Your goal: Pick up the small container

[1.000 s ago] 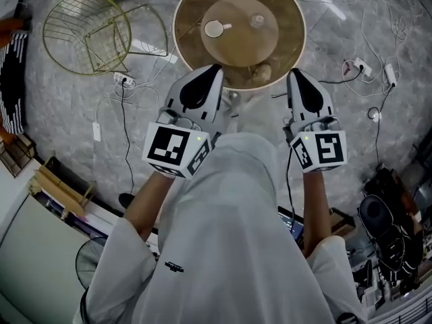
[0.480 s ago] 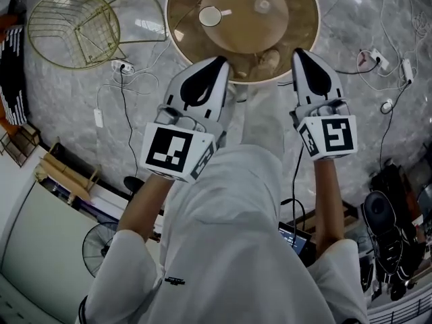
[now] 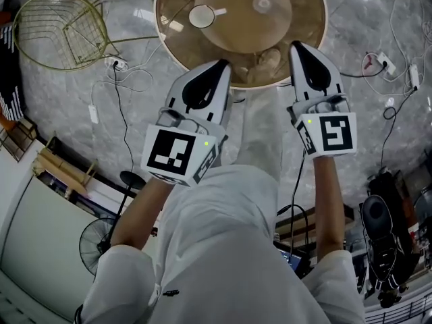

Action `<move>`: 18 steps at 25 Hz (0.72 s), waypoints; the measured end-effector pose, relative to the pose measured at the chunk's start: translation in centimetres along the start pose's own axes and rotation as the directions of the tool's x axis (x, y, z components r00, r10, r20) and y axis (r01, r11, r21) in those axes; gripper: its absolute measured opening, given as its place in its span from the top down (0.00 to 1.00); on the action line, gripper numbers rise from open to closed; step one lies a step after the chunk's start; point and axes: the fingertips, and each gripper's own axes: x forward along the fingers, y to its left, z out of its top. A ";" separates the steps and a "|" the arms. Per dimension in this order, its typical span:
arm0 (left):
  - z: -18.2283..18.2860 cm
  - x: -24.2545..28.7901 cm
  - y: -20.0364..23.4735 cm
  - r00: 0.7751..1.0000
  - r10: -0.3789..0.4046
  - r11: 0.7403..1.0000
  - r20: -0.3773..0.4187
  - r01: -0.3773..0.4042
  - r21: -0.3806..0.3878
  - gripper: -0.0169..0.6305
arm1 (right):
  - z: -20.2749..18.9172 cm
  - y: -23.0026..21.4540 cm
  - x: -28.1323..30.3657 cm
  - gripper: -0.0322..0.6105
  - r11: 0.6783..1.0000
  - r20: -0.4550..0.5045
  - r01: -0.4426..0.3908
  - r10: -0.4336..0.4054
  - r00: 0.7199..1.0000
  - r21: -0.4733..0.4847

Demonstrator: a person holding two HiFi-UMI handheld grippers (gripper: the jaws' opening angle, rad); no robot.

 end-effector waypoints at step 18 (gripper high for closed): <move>-5.2 6.8 3.4 0.998 0.033 0.998 -0.055 -0.036 -0.052 0.94 | -7.1 -2.5 7.1 0.64 0.993 -0.078 -0.109 0.105 0.991 -0.042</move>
